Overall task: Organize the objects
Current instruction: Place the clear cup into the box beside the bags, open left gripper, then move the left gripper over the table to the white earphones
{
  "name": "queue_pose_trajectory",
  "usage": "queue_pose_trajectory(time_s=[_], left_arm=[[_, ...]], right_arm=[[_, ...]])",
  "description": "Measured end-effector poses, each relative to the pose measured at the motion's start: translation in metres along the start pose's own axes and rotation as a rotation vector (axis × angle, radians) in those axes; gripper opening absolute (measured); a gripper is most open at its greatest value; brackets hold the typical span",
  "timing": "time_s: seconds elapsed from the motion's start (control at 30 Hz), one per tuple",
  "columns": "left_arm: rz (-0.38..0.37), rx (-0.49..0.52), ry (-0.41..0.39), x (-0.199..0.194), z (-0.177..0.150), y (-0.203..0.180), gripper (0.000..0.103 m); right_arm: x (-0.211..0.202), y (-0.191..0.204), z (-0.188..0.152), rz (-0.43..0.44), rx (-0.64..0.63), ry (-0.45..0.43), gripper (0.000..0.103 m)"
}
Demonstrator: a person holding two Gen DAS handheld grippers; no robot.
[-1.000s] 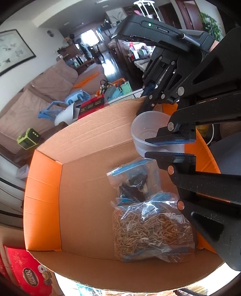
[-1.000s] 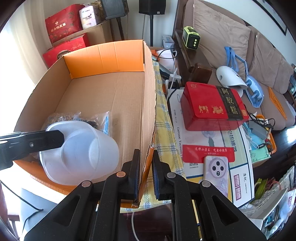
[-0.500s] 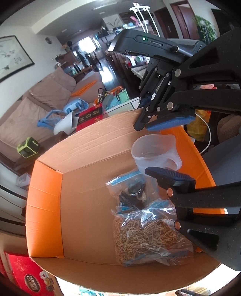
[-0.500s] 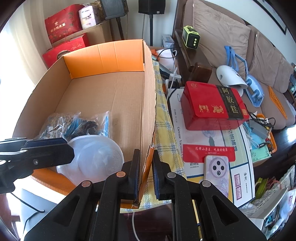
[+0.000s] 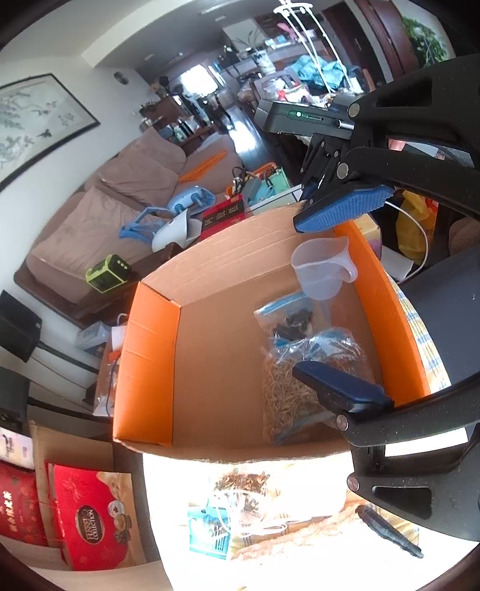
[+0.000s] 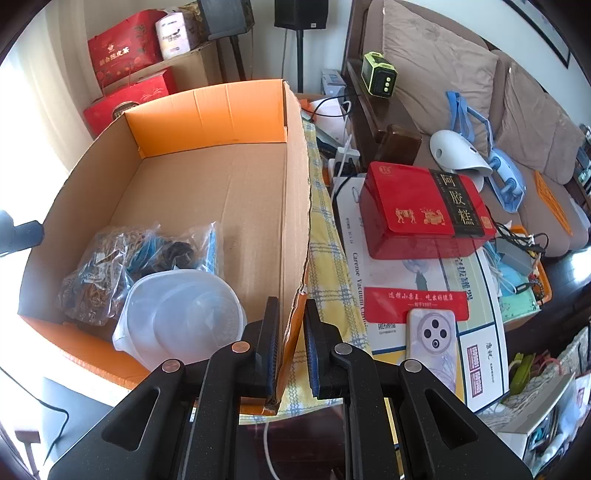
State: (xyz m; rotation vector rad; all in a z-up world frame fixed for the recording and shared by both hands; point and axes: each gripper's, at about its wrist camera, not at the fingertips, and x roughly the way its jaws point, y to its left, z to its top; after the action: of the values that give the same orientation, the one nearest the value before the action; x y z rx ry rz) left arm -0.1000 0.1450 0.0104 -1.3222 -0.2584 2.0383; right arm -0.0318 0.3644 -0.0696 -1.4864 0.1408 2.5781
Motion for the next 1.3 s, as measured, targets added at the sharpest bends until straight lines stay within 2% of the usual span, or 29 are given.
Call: queue_pose_trajectory(time_s=[0.23, 0.47, 0.63, 0.7, 0.87, 1.0, 1.3], left_arm=[[0.157, -0.031, -0.071, -0.043, 0.003, 0.049, 0.07], [0.329, -0.161, -0.116, -0.076, -0.002, 0.129, 0.07], [0.425, -0.211, -0.131, -0.085, -0.012, 0.166, 0.07], [0.478, -0.215, -0.134, -0.086, -0.017, 0.176, 0.07], [0.558, -0.226, -0.135, -0.085, -0.026, 0.192, 0.07], [0.58, -0.219, -0.132, -0.083, -0.028, 0.197, 0.07], [0.515, -0.184, -0.102, -0.061, -0.013, 0.182, 0.07]], right_arm=[[-0.001, 0.001, -0.001, -0.002, -0.014, -0.001, 0.012], [-0.001, 0.0, 0.0, 0.003, -0.019, -0.002, 0.012], [0.001, 0.001, 0.001, -0.007, -0.023, 0.003, 0.012], [0.002, 0.002, 0.002, -0.013, -0.025, 0.004, 0.013], [0.003, 0.002, 0.003, -0.015, -0.023, 0.007, 0.013], [0.004, 0.002, 0.003, -0.015, -0.022, 0.012, 0.013], [0.006, 0.002, 0.002, -0.021, -0.021, 0.015, 0.013]])
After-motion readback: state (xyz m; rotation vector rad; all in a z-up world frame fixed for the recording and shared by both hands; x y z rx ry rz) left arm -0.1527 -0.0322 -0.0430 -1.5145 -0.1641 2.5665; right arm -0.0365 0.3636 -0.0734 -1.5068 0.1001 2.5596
